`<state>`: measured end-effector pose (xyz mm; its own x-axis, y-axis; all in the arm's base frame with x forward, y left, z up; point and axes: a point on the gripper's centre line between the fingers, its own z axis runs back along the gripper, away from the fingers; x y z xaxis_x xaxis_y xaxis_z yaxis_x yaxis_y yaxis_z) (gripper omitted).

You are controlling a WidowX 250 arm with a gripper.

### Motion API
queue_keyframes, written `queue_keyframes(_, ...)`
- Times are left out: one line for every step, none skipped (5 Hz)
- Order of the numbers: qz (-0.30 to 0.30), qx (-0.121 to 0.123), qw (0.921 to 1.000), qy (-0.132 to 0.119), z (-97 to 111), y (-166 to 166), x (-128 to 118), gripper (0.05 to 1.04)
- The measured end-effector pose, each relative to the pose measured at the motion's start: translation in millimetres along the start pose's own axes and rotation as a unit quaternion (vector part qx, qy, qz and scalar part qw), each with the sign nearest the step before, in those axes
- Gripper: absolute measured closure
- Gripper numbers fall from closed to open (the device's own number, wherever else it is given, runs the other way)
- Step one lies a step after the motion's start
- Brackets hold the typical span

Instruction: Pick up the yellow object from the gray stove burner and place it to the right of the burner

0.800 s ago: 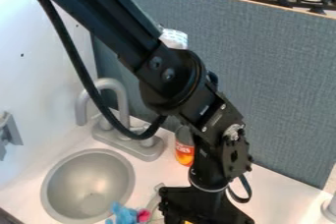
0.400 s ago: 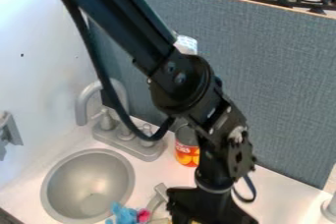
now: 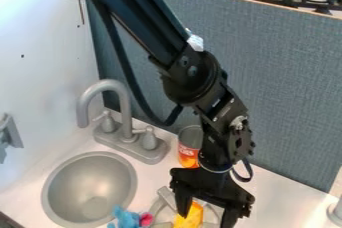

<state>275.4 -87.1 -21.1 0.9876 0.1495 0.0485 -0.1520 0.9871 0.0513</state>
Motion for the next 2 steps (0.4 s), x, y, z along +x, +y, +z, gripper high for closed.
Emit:
queue_keyframes(0.002, 0.021, 0.9998, -0.004, -7.4, 12.5, 6.1, 0.083)
queue_keyframes(0.014, 0.022, 0.9996, -0.005, -20.8, 15.1, 11.8, 0.083)
